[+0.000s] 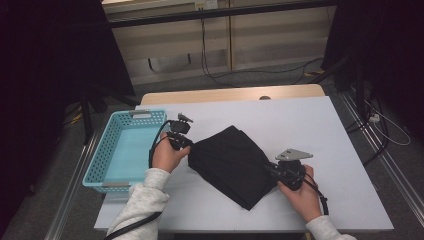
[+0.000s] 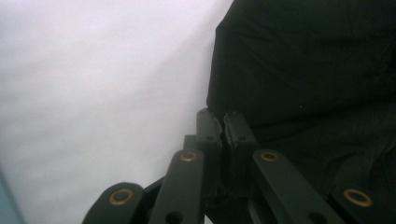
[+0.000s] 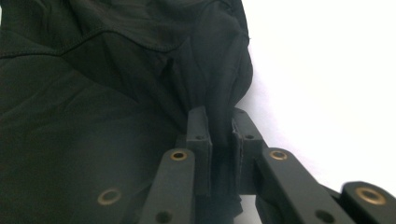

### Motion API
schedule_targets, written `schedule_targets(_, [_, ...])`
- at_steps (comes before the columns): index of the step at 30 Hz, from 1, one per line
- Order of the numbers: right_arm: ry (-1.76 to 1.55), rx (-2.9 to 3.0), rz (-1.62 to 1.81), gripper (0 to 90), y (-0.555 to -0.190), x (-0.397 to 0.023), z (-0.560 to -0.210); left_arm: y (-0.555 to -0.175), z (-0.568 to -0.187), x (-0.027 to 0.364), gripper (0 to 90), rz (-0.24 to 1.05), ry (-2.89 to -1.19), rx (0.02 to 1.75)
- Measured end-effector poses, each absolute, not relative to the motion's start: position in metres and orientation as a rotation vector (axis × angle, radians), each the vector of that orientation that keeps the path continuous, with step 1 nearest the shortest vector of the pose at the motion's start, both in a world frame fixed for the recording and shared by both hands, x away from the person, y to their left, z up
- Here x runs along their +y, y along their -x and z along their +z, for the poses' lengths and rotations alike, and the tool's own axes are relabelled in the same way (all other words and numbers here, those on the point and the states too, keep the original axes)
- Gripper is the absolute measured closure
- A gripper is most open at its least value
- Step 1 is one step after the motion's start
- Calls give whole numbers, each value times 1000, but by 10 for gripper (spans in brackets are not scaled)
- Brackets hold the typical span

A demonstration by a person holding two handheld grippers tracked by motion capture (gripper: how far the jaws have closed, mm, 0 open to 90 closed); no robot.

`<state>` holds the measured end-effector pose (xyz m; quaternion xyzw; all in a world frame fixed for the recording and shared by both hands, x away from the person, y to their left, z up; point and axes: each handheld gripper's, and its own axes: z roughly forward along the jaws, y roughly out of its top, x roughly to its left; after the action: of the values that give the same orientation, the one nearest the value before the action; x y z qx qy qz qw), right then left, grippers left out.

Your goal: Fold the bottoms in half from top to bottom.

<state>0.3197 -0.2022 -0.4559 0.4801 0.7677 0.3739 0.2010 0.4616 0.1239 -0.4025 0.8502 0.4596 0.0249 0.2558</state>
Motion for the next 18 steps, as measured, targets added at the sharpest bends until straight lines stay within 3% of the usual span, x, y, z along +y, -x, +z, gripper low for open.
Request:
schedule_targets(5, [-1338, 2140, 1008, 805, -315, -205, -455, -457, -409, 128, 636, 121, -2258, 1254])
schedule_targets(7, [-1346, 2136, 1012, 805, -314, -207, -455, -456, -413, 128, 504, 137, -2257, 1262])
schedule_targets(11, [-1353, 2135, 1001, 805, -312, -210, -455, -454, -424, 125, 417, 161, -2276, 1262])
schedule_targets(18, [-1367, 2136, 1010, 805, -309, -214, -456, -448, -439, 120, 389, 145, -2268, 1266])
